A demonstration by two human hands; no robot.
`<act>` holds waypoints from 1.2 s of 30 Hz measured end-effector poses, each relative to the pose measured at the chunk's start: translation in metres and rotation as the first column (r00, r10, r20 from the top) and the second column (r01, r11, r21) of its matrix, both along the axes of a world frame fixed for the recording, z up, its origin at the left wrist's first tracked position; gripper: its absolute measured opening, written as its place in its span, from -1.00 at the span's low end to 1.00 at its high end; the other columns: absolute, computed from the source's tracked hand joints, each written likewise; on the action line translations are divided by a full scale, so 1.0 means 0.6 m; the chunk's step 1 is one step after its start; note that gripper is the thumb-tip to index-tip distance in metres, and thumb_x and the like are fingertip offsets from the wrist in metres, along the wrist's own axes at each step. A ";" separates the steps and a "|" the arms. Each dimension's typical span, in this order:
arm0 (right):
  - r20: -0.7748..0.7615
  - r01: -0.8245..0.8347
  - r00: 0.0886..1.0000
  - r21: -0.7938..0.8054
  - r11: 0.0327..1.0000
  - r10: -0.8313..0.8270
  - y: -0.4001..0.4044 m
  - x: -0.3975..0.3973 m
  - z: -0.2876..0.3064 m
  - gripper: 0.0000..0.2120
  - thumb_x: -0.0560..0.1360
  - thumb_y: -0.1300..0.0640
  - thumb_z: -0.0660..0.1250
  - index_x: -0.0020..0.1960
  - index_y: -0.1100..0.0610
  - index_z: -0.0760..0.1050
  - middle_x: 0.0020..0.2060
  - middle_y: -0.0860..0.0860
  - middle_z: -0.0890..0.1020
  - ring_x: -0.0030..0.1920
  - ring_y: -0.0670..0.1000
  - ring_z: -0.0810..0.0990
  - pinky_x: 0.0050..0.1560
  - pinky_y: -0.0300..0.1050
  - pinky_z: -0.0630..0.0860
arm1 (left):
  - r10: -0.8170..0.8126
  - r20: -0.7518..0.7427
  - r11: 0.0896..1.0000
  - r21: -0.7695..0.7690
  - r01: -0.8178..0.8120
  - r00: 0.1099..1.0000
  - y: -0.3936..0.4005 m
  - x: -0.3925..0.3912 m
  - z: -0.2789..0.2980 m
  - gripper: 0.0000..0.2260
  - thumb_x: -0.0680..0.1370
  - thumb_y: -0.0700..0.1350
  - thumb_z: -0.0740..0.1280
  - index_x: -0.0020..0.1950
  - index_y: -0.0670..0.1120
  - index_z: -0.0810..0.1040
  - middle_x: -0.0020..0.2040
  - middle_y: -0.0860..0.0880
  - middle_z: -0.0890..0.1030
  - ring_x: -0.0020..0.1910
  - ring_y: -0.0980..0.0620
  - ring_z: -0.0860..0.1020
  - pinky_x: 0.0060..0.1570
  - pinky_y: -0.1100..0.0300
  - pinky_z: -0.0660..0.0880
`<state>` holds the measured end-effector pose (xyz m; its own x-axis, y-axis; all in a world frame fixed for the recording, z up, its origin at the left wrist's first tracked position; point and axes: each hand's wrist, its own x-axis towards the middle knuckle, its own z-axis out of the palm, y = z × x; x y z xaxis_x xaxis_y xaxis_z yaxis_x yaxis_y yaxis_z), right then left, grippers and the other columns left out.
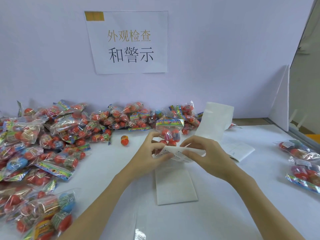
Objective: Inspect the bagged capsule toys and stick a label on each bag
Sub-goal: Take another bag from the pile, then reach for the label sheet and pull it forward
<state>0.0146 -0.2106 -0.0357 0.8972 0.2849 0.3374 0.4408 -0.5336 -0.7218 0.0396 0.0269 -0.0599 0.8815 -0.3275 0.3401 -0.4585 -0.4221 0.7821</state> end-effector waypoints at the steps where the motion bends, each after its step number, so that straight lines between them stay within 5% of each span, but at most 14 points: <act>1: 0.022 0.011 1.000 0.013 1.000 -0.012 0.001 0.000 -0.001 -0.89 0.59 0.12 0.46 0.07 -0.07 0.63 -0.09 -0.20 0.73 0.01 -0.16 0.69 0.02 -0.24 0.56 | 0.019 -0.004 1.000 -0.010 -0.019 1.000 -0.002 0.001 -0.001 -0.81 0.61 -0.02 0.44 -0.01 -0.14 0.72 0.33 0.15 0.38 0.02 0.16 0.50 0.05 0.26 0.46; 3: 0.130 0.066 0.989 0.003 0.998 -0.065 0.004 0.003 -0.005 -0.87 0.58 0.14 0.48 0.08 -0.06 0.65 -0.02 -0.20 0.69 0.07 -0.14 0.64 0.08 -0.25 0.52 | 0.040 -0.069 0.997 -0.065 -0.045 0.997 -0.005 0.003 -0.002 -0.74 0.65 -0.01 0.36 -0.08 -0.15 0.71 0.31 0.13 0.43 0.12 0.11 0.55 0.14 0.12 0.53; 7: 0.356 0.146 0.928 -0.088 0.985 -0.106 0.014 0.006 -0.016 -0.82 0.57 0.17 0.48 0.15 0.01 0.71 0.13 -0.10 0.61 0.20 -0.07 0.51 0.25 -0.28 0.40 | 0.007 -0.126 0.981 -0.192 -0.031 0.992 -0.014 -0.005 0.001 -0.76 0.67 -0.08 0.34 -0.16 0.04 0.71 0.27 0.06 0.48 0.17 0.27 0.53 0.07 0.36 0.50; 9: 0.393 0.157 0.914 -0.131 0.979 -0.094 0.017 0.007 -0.024 -0.78 0.58 0.14 0.46 0.22 0.05 0.70 0.16 -0.07 0.60 0.22 -0.02 0.50 0.29 -0.18 0.42 | 0.027 -0.128 0.979 -0.198 -0.053 0.991 -0.015 -0.004 -0.001 -0.76 0.68 -0.12 0.33 -0.12 -0.05 0.72 0.27 -0.01 0.49 0.19 0.30 0.50 0.07 0.41 0.46; 15: 0.408 0.191 0.910 -0.256 0.948 -0.073 0.019 0.013 -0.033 -0.63 0.48 -0.01 0.57 0.23 0.08 0.68 0.17 -0.02 0.58 0.23 0.03 0.46 0.26 -0.18 0.21 | 0.084 -0.075 0.962 -0.255 -0.100 0.994 -0.016 0.001 -0.011 -0.80 0.65 -0.10 0.39 -0.05 -0.16 0.75 0.26 0.03 0.50 0.22 0.37 0.48 0.12 0.30 0.53; 20: 0.358 0.179 0.930 -0.248 0.952 -0.082 0.020 0.013 -0.031 -0.82 0.52 0.10 0.54 0.09 0.13 0.68 0.02 -0.02 0.60 0.11 0.07 0.55 0.16 -0.14 0.35 | 0.202 -0.020 0.946 -0.254 -0.200 0.979 -0.019 0.007 -0.020 -0.83 0.55 -0.09 0.52 -0.20 -0.12 0.71 0.20 0.04 0.51 0.23 0.29 0.50 0.02 0.33 0.52; 26: 0.197 0.125 0.976 -0.187 0.974 -0.087 0.025 0.006 -0.029 -0.89 0.59 0.09 0.46 0.07 0.11 0.66 -0.02 -0.05 0.60 0.02 -0.02 0.58 0.09 -0.17 0.48 | 0.090 -0.066 0.979 -0.176 -0.100 0.994 -0.013 0.009 -0.023 -0.90 0.61 -0.12 0.45 0.07 -0.01 0.76 0.31 0.06 0.42 0.20 0.50 0.43 0.11 0.48 0.43; 32: 0.293 0.111 0.955 -0.192 0.975 -0.051 0.030 0.000 -0.024 -0.80 0.59 0.12 0.47 0.20 0.01 0.68 -0.01 -0.08 0.65 0.09 0.01 0.57 0.19 -0.01 0.45 | 0.100 -0.054 0.981 -0.160 -0.108 0.993 -0.016 0.008 -0.021 -0.90 0.62 -0.15 0.43 -0.07 0.01 0.70 0.28 0.00 0.46 0.27 0.47 0.40 0.16 0.45 0.41; 36: 0.423 0.118 0.906 -0.226 0.967 -0.012 0.035 -0.001 -0.023 -0.79 0.55 0.18 0.51 0.18 0.05 0.72 -0.01 -0.06 0.68 0.05 0.05 0.62 0.09 0.04 0.48 | 0.110 -0.056 0.979 -0.164 -0.118 0.992 -0.018 0.008 -0.020 -0.88 0.63 -0.11 0.42 -0.09 0.01 0.70 0.24 0.00 0.47 0.26 0.45 0.41 0.12 0.49 0.38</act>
